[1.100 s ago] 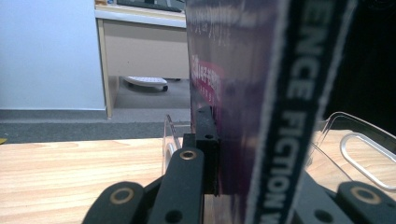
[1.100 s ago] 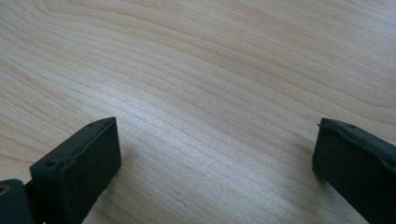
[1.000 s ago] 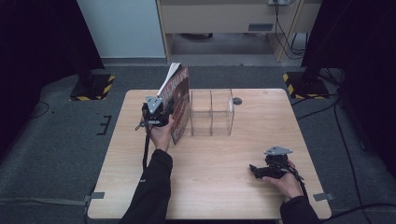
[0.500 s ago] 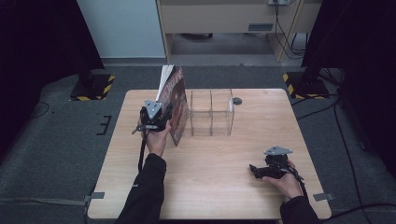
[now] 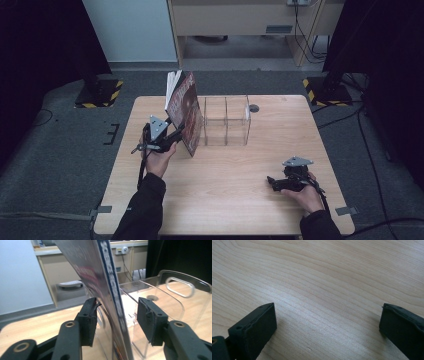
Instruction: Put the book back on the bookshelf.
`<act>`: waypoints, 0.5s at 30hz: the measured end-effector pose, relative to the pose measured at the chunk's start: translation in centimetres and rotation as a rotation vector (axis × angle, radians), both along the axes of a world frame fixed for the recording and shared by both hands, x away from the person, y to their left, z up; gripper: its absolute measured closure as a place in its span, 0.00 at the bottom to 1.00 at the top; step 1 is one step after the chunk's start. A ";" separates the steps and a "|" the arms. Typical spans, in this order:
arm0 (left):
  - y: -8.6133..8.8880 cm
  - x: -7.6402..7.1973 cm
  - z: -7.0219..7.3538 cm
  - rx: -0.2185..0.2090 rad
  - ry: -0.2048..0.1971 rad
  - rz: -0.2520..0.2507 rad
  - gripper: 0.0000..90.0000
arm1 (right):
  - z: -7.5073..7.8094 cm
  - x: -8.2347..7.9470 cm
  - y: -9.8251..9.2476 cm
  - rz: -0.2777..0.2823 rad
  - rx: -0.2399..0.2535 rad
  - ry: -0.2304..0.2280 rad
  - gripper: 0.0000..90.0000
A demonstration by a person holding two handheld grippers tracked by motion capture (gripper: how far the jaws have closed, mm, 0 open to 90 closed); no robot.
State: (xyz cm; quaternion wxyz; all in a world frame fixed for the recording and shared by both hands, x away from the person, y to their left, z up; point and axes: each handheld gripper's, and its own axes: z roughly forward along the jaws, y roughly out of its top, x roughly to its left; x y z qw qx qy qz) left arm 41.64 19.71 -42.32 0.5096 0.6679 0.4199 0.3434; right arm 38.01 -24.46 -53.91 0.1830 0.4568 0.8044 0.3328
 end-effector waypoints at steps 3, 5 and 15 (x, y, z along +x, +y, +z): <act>0.4 -1.0 -0.6 0.018 0.023 -0.024 0.52 | 0.0 0.0 0.0 0.000 0.000 0.000 0.02; 0.7 -1.6 -1.1 0.015 0.046 -0.052 0.51 | 0.0 0.0 0.0 0.000 0.000 0.000 0.02; 1.7 -3.7 -4.5 -0.011 0.181 -0.113 0.44 | 0.0 -0.1 0.1 -0.005 0.004 0.000 0.02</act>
